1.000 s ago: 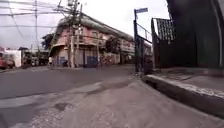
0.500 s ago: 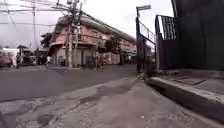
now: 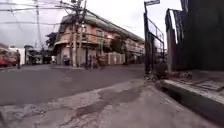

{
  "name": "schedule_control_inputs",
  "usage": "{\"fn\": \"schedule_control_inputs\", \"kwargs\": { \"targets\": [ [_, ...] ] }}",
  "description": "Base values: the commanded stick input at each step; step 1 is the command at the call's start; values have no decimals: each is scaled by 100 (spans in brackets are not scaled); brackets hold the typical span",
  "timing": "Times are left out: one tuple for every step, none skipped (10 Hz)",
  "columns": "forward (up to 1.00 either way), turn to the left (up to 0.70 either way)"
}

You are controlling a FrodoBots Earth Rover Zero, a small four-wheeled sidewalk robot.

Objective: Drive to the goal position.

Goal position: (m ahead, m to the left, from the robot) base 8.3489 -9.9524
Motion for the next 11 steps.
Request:
{"fn": "schedule_control_inputs", "kwargs": {
  "targets": [
    [85, 0],
    [85, 0],
    [85, 0],
    [85, 0],
    [85, 0],
    [85, 0],
    [85, 0],
    [85, 0],
    [85, 0],
    [85, 0],
    [85, 0]
  ]
}}
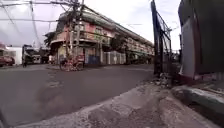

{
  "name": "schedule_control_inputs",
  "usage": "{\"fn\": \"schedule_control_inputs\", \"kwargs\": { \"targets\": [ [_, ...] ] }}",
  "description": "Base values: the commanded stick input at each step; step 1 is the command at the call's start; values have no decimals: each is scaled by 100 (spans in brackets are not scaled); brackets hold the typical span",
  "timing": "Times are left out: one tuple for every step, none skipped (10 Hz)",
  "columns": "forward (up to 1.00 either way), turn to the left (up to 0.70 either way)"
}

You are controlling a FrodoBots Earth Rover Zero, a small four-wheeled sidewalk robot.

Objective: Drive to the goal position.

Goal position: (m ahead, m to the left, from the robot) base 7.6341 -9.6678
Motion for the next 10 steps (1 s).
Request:
{"fn": "schedule_control_inputs", "kwargs": {
  "targets": [
    [85, 0],
    [85, 0],
    [85, 0],
    [85, 0],
    [85, 0],
    [85, 0],
    [85, 0],
    [85, 0],
    [85, 0],
    [85, 0]
  ]
}}
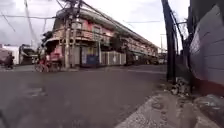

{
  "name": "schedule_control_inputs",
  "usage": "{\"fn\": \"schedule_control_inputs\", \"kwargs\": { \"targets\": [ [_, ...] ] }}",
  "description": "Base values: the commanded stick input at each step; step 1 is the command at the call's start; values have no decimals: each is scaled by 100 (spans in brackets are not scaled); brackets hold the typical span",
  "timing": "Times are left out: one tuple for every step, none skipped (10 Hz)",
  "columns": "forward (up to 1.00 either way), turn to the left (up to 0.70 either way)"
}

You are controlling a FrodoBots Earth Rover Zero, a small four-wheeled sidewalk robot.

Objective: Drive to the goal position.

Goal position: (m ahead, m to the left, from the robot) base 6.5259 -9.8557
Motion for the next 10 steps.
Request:
{"fn": "schedule_control_inputs", "kwargs": {
  "targets": [
    [85, 0],
    [85, 0],
    [85, 0],
    [85, 0],
    [85, -7],
    [85, -20],
    [85, -32],
    [85, -32],
    [85, -31],
    [85, -17]
  ]
}}
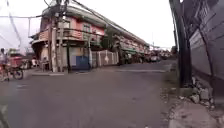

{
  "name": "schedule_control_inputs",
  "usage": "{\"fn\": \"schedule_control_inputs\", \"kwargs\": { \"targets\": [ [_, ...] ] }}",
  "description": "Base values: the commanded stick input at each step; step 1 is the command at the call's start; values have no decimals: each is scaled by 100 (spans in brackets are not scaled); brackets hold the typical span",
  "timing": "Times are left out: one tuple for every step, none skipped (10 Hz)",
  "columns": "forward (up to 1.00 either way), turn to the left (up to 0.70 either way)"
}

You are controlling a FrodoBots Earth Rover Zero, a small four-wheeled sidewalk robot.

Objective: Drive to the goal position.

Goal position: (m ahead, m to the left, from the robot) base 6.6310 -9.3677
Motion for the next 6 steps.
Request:
{"fn": "schedule_control_inputs", "kwargs": {
  "targets": [
    [85, 0],
    [85, 0],
    [85, 0],
    [85, 0],
    [85, 0],
    [85, 0]
  ]
}}
